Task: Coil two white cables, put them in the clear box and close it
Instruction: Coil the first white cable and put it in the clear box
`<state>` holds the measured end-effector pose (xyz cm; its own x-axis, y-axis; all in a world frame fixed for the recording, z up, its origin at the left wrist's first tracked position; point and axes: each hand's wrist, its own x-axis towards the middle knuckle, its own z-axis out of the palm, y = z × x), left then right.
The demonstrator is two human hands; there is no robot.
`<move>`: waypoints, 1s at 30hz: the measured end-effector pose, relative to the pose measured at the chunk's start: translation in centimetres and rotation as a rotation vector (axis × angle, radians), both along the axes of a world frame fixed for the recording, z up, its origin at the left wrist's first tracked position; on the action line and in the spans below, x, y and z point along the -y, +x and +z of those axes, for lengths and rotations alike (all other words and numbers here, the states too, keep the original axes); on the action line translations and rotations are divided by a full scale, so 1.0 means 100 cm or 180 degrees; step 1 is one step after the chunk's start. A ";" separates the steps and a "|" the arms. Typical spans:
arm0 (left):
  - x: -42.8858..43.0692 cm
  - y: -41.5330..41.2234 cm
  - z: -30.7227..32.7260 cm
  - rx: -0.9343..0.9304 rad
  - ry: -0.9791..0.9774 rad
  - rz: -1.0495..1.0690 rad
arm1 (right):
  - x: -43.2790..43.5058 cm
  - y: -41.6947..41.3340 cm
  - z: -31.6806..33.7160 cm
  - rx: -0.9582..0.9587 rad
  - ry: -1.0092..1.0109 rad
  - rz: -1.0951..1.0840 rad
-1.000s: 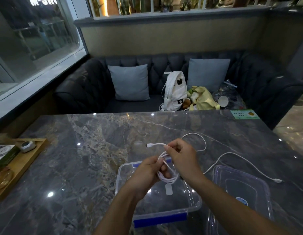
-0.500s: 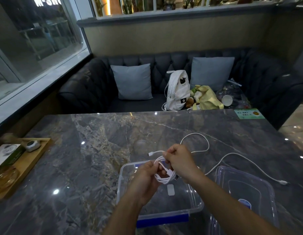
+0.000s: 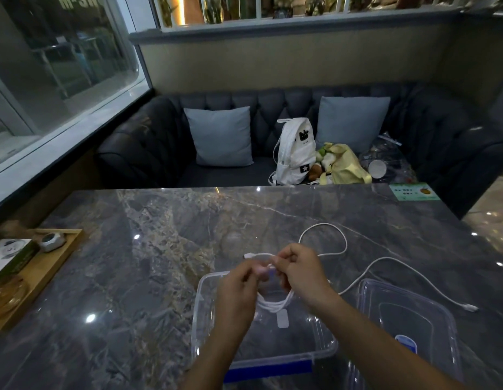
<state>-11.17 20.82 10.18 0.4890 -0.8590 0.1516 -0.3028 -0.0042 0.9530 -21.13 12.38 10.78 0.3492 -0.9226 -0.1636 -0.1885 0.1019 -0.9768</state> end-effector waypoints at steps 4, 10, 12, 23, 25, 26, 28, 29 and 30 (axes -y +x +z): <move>0.013 0.000 0.006 -0.1953 0.0060 0.0373 | -0.007 -0.001 0.007 0.0106 -0.0201 -0.0086; 0.023 0.003 0.007 -0.2923 0.0153 0.0522 | -0.014 0.001 0.008 0.0122 -0.0459 -0.0208; 0.023 0.004 0.004 -0.2865 0.0162 0.0646 | -0.013 0.002 0.007 0.0033 -0.0517 -0.0182; 0.013 -0.002 0.001 -0.1105 0.0040 0.0983 | 0.001 0.002 0.014 -0.1934 -0.2014 0.1326; 0.012 -0.002 0.001 -0.0578 0.0299 0.0648 | 0.007 0.001 0.016 -0.2022 -0.1906 0.1509; 0.013 -0.004 0.002 -0.0320 0.0399 0.0457 | 0.009 -0.001 0.015 -0.2091 -0.1871 0.1572; 0.013 -0.008 0.001 0.0181 0.0560 0.0184 | 0.010 -0.004 0.014 -0.2150 -0.1828 0.1611; 0.013 -0.010 0.002 0.0424 0.0645 0.0153 | 0.010 -0.005 0.013 -0.2128 -0.1808 0.1604; 0.014 -0.010 0.002 0.0636 0.0728 0.0183 | 0.009 -0.006 0.012 -0.2097 -0.1784 0.1601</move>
<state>-12.17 19.47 10.35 0.5178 -0.8537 0.0555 -0.4772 -0.2343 0.8470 -21.68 11.47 11.98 0.7164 -0.6958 -0.0515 -0.6042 -0.5817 -0.5446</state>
